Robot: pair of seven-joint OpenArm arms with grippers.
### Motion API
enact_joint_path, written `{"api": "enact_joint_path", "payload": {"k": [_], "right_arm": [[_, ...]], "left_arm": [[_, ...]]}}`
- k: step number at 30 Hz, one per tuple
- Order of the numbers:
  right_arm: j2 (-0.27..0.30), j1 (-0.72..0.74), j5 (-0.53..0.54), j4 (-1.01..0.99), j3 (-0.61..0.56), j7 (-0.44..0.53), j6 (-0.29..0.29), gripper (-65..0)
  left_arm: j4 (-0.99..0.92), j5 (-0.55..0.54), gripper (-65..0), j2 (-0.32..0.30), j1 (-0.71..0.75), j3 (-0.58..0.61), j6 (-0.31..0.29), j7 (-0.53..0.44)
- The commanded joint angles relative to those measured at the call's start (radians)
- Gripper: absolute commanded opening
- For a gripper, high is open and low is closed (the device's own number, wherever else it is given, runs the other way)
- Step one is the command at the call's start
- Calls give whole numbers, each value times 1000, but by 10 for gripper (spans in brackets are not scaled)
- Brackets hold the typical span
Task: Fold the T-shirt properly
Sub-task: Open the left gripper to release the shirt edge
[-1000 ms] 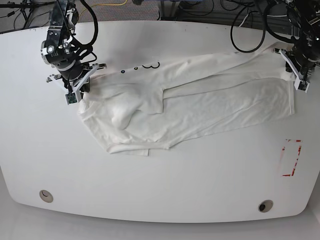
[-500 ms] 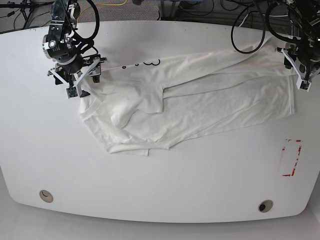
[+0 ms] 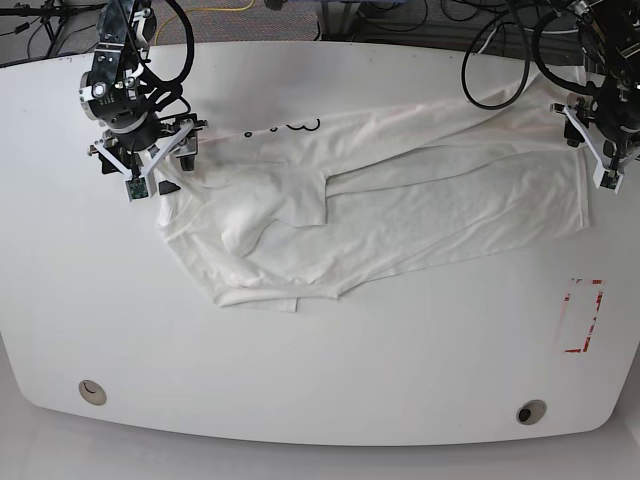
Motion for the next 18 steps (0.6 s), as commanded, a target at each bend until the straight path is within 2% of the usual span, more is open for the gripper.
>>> {"api": "enact_joint_path", "payload": {"k": [1,10,18], "right_arm": [[11,0,10,24,2,18,-3,-170],[-11,15,16,19,-5,22,-8,-146],[-35,105,23,-40,-4,17,-9,-139]], "left_arm": [[15,-2,-277,-18,-26,-5,-1,-19],[15,-5,-275,-23,-85,-7,-1,-38],[7,-8,-281,-31,-123,-27,-1,-33]]}}
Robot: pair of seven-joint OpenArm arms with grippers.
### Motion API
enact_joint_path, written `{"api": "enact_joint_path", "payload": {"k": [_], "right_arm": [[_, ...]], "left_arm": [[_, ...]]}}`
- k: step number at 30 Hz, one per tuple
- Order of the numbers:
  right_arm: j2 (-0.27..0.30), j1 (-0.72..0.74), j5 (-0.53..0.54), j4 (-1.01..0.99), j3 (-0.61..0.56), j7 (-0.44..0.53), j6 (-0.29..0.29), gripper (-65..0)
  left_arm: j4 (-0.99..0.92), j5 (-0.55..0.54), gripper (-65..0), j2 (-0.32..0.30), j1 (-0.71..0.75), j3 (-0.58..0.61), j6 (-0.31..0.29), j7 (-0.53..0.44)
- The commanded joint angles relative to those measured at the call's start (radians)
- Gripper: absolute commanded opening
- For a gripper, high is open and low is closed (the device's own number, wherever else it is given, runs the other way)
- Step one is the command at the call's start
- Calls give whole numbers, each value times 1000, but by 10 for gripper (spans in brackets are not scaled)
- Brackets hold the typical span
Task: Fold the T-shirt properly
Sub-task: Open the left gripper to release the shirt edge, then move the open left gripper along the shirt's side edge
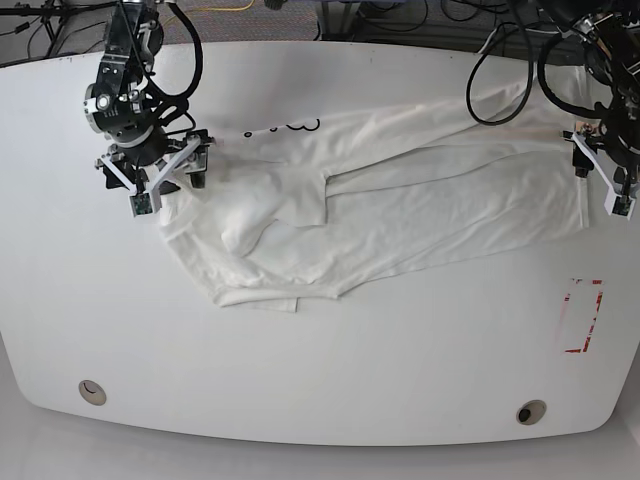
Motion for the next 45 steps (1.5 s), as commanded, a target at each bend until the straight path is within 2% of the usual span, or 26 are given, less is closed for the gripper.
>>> {"api": "enact_joint_path", "payload": {"k": [1,14,16,22,26,30,36,38,42,45], "right_arm": [[1,30,10,-16,6,16,-6,-139],[-21,165,33,-283,45,27,-19,-121],[-49,204,24,-342,79,30,-14,-113],[-82,237,17,-387,139,25,12,-110],[-86,249,12,-415,186,27,56,-98],[-85,271,-1,-441,246,31,149,-61],[-62,281,-2,-505,266,53,260,-44],[-34,290,-1,-549,244,60,345,-71],[-14,300,-3,-596,227,68,361,-126],[-9,308,-4,-613,215,71,361,-208]], "left_arm": [[10,-9,-281,-19,-19,-13,-1,-16],[-3,-3,-280,-27,11,-19,-1,-50],[3,-7,-284,-29,19,-17,-1,-34],[3,-10,-290,-29,21,-24,-1,-30],[-4,-7,-288,-30,14,-25,-1,-30],[-14,-1,-287,-27,-4,-21,-1,-28],[-32,6,-285,-30,-12,-22,-1,-31],[-46,-4,-282,-31,-7,-20,-1,-39],[-59,-5,-281,-31,-17,-22,-1,-41],[-64,-5,-281,-30,-20,-22,-1,-42]]}}
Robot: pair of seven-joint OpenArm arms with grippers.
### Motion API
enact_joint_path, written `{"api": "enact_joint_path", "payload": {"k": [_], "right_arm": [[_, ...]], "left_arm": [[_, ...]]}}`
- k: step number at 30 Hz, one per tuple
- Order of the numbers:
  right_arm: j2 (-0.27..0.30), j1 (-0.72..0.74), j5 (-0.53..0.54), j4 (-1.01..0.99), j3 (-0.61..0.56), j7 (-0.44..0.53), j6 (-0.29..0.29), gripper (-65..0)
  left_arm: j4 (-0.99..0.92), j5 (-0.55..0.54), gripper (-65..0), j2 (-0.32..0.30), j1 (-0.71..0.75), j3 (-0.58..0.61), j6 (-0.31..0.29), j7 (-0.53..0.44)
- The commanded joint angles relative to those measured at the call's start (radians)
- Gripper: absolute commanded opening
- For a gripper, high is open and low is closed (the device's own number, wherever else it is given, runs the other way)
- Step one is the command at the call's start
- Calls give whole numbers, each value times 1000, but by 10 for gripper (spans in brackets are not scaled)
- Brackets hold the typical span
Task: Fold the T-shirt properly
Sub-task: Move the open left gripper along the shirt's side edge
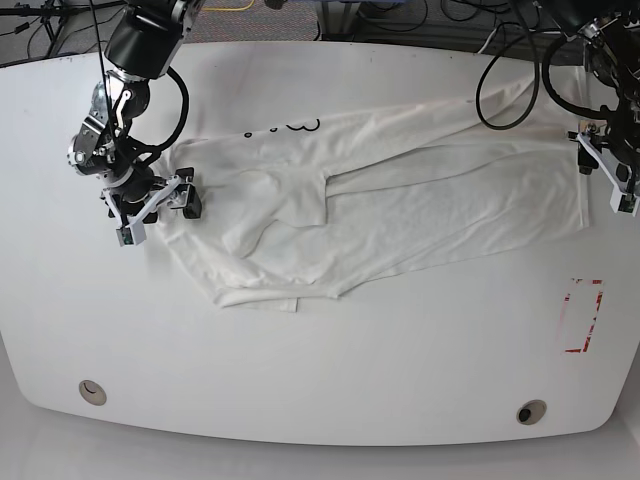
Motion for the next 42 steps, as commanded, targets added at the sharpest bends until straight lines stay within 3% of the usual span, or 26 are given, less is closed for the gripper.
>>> {"api": "enact_joint_path", "payload": {"k": [1,9,15,31,42], "right_arm": [[3,4,-24,-22,-11,-52,-1,-238],[-9,16,-22,-25,-34,-47,-6,-524],[-32,13,-12,-12,-30,-27,-23,-650],[-40,19,1,14,-29,-35,-1,-644],[-30,-17,18,185,-27,-80,-1,-626]], "left_arm": [[10,-7,-281,-17,-14,-6,-1,-21],[17,-1,-285,-17,-12,-5,-1,-21],[-24,4,-290,-22,-47,-12,-1,-34],[-65,11,-291,-23,-52,-34,-1,-63],[-32,10,-293,-24,-39,-7,-1,-54]]}}
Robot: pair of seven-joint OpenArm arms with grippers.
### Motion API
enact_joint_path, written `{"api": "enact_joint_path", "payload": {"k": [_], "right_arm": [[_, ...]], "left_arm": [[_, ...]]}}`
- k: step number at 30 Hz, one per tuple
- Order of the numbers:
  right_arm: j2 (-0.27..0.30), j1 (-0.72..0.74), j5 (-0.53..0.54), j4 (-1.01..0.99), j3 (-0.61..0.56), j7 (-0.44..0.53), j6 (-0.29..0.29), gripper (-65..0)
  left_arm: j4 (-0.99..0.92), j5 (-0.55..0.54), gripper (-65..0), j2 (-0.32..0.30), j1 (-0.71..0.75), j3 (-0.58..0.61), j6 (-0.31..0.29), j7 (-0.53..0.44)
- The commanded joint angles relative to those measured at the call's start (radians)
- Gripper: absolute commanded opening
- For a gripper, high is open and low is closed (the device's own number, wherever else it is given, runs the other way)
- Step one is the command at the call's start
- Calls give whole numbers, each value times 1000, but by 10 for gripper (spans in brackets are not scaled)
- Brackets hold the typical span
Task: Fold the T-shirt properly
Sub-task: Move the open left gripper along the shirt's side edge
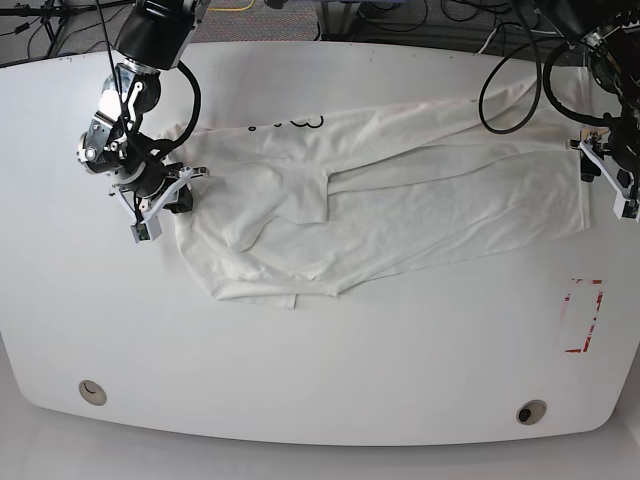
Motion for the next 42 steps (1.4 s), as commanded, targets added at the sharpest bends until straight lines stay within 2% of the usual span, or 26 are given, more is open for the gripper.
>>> {"api": "enact_joint_path", "payload": {"k": [1,7,13,21,25,42], "right_arm": [[13,14,22,48,-1,18,6,-626],[7,0,19,64,-5,19,6,-635],[5,-5,13,53,-7,24,6,-636],[6,-2,-1,24,-16,35,6,-640],[7,-4,-4,32,-15,32,6,-640],[8,-11,-1,33,-18,18,6,-639]], "left_arm": [[26,-5,-293,-18,-6,3,-1,-17],[38,-3,-292,-19,-14,14,-1,-15],[-15,-7,-290,-22,-63,15,-1,-54],[-231,2,-289,-32,-185,8,-1,-132],[-393,-1,-285,-45,-258,-3,-1,-128],[-653,19,-254,-112,-332,26,-1,-165]]}}
